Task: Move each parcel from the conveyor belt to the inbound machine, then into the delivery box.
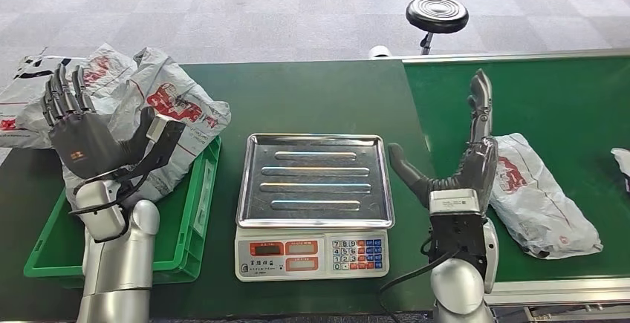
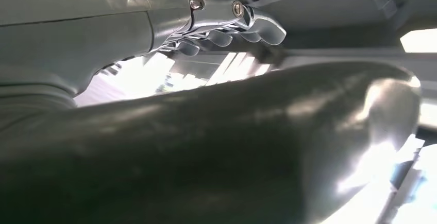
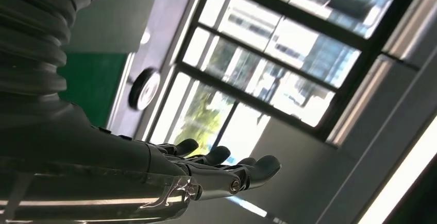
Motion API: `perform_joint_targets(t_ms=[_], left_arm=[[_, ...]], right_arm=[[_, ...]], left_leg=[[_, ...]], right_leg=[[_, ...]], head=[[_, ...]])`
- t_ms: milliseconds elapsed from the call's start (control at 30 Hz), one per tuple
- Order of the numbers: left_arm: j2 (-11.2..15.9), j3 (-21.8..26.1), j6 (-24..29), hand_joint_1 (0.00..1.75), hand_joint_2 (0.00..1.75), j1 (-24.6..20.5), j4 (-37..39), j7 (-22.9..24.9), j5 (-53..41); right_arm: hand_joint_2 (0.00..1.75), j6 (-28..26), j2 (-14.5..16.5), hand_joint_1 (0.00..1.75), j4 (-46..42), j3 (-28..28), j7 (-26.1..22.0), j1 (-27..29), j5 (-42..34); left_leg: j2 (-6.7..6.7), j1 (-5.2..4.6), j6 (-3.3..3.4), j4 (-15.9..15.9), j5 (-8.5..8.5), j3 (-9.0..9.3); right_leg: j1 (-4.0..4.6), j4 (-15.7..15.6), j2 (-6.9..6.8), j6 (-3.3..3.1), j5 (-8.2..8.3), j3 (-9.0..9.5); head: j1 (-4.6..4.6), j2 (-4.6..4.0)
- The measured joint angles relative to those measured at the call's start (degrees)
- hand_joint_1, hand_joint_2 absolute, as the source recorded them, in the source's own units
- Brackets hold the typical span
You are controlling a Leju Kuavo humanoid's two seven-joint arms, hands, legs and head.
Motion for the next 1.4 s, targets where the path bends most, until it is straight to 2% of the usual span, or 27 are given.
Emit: perform_joint_targets(t_ms=[67,133,200,267,300,333,400,467,600,700,900,1133,1400], left_arm=[[-2.8,5.64,0.01,0.0,0.0,-1.13,-2.35,-15.36,10.86],[-5.19,10.94,0.03,0.0,0.87,-1.95,-4.59,-27.4,26.22],[-6.88,12.23,0.07,0.0,1.75,-1.2,-7.2,-31.8,41.12],[-7.93,9.02,-0.14,0.0,1.75,0.78,-9.31,-32.58,52.05],[-8.13,6.21,-0.95,0.0,1.75,1.98,-10.13,-32.78,56.53],[-8.08,2.89,-2.82,0.0,1.75,3.29,-10.99,-32.86,61.05],[-7.62,-4.1,-8.65,0.0,1.75,6.37,-13.27,-32.83,67.67],[-6.97,-10.45,-13.59,0.0,1.75,10.02,-15.99,-32.59,70.21],[-5.86,-19.05,-17.39,0.0,1.75,16.47,-19.83,-31.8,71.15],[-5.41,-22.48,-18.35,0.0,1.75,19.65,-20.99,-31.37,70.86],[-5.22,-25.24,-18.83,0.0,1.75,23.07,-21.74,-30.93,70.69],[-5.16,-25.99,-19.07,0.0,1.75,23.98,-22.16,-30.8,70.63],[-5.13,-26.24,-20.06,0.0,1.75,24.76,-22.66,-30.62,69.78]], right_arm=[[1.75,-5.5,0.0,0.0,2.31,-0.84,6.58,-1.07,8.89],[1.75,-10.7,-0.15,0.0,5.7,-2.37,16.81,-2.42,22.58],[1.75,-13.35,-1.93,0.0,9.92,-3.87,32.25,-3.91,35.91],[1.75,-13.37,-5.89,0.0,14.64,-4.03,47.98,-5.49,41.19],[1.75,-13.15,-8.08,0.0,17.07,-3.83,52.67,-6.15,41.5],[1.75,-12.91,-10.01,0.0,19.6,-3.91,55.19,-6.63,41.35],[1.75,-12.56,-12.68,0.0,24.33,-5.78,55.73,-7.0,41.26],[1.75,-12.56,-13.98,0.0,28.54,-9.94,55.5,-7.0,41.18],[1.75,-12.86,-15.3,0.0,34.61,-17.83,55.36,-7.11,41.18],[1.75,-13.81,-16.08,0.0,38.07,-20.16,55.64,-7.61,41.23],[1.75,-15.9,-17.07,0.0,43.07,-22.18,55.71,-8.73,41.26],[1.75,-16.02,-17.33,0.0,45.23,-22.84,55.7,-8.85,41.27],[1.75,-8.07,-17.11,0.0,51.05,-26.17,55.46,-11.06,41.29]], left_leg=[[0.02,0.01,0.01,0.0,0.01,0.01],[0.17,-0.01,0.02,0.0,-0.01,0.12],[0.2,-0.04,0.05,0.03,-0.03,0.21],[-0.17,-0.04,0.14,0.05,-0.02,0.19],[-0.36,-0.05,0.2,0.06,-0.01,0.15],[-0.49,-0.06,0.23,0.07,0.01,0.12],[-0.55,-0.12,0.33,0.1,-0.02,0.07],[-0.56,-0.2,0.42,0.1,-0.08,0.06],[-0.51,-0.27,0.5,0.1,-0.19,0.03],[-0.39,-0.29,0.49,0.1,-0.27,0.05],[-0.37,-0.28,0.48,0.09,-0.26,0.06],[-0.37,-0.28,0.5,0.09,-0.25,0.07],[-0.38,-0.28,0.5,0.09,-0.25,0.07]], right_leg=[[-0.04,0.0,0.01,0.0,0.0,0.0],[-0.09,-0.02,0.11,0.01,0.01,-0.01],[-0.1,-0.07,0.13,0.06,-0.01,0.05],[-0.13,-0.11,-0.2,0.2,-0.12,0.18],[-0.15,-0.12,-0.39,0.29,-0.16,0.25],[-0.19,-0.13,-0.53,0.34,-0.17,0.28],[-0.25,-0.16,-0.61,0.38,-0.14,0.32],[-0.32,-0.18,-0.6,0.41,-0.14,0.32],[-0.36,-0.18,-0.56,0.48,-0.2,0.29],[-0.36,-0.18,-0.45,0.49,-0.23,0.24],[-0.33,-0.17,-0.44,0.52,-0.26,0.26],[-0.36,-0.17,-0.44,0.52,-0.26,0.28],[-0.37,-0.17,-0.45,0.53,-0.26,0.3]], head=[[0.02,0.0],[0.01,0.0],[-0.02,0.0],[0.01,0.0],[0.02,0.0],[0.02,0.0],[0.01,0.0],[0.0,0.0],[0.0,0.0],[0.0,0.0],[0.0,0.0],[0.0,0.0],[0.0,0.0]])
